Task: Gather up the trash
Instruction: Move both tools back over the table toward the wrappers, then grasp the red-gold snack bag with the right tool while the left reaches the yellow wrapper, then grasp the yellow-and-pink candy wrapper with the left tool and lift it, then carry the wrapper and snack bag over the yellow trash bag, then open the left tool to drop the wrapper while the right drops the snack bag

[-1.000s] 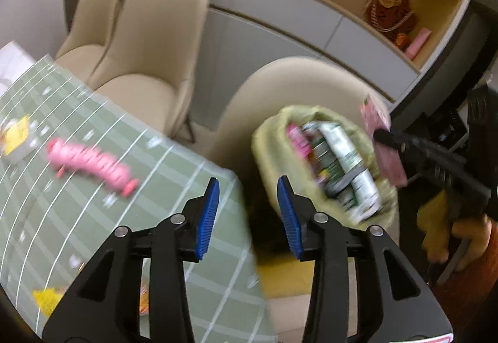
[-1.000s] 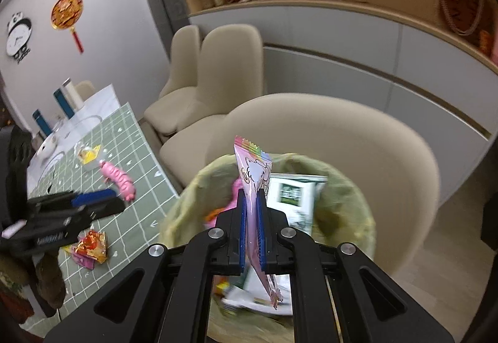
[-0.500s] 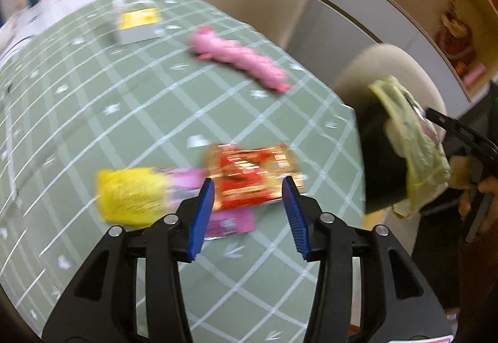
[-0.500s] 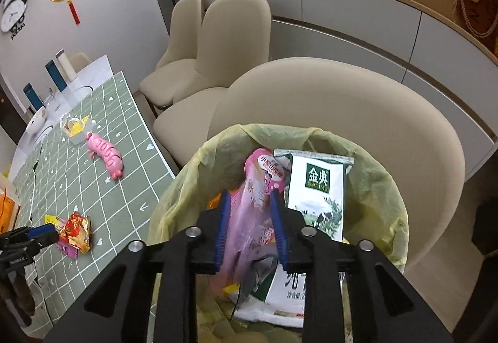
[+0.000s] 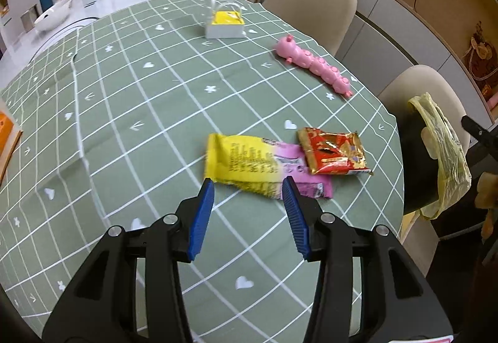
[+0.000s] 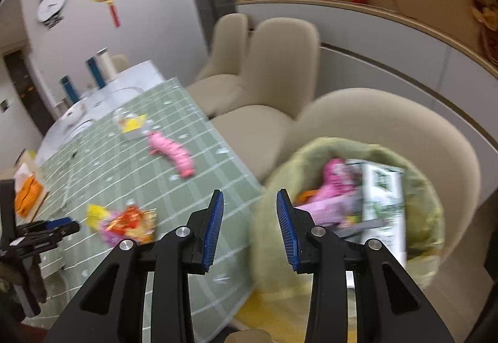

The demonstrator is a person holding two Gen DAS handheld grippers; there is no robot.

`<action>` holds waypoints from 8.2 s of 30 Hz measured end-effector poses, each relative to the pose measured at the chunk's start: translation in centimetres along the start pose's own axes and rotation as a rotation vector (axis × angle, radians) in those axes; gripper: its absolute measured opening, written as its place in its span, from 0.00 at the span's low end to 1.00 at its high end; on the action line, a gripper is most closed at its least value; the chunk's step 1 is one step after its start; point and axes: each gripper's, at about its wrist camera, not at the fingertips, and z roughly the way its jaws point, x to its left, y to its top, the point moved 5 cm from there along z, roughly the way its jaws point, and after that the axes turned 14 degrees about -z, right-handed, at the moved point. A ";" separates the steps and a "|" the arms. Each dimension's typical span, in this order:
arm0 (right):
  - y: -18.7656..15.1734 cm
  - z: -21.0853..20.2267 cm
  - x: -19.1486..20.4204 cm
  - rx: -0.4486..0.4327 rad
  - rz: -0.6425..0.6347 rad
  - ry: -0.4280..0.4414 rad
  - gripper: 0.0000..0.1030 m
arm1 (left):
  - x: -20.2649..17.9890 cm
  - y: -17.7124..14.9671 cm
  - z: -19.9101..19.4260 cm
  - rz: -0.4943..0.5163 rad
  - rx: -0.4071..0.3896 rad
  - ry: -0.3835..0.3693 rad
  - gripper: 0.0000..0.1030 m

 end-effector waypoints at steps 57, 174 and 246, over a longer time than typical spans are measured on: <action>-6.2 4.8 11.4 0.129 -0.171 0.242 0.07 | -0.2 4.7 3.5 0.051 0.038 -0.150 0.43; -3.0 -11.0 -11.3 -0.071 0.059 -0.211 0.26 | -31.8 4.5 -5.0 0.477 -0.074 -0.519 0.11; -7.0 2.7 -10.4 0.187 0.183 0.010 0.49 | -26.1 2.8 4.8 0.303 0.064 -0.338 0.54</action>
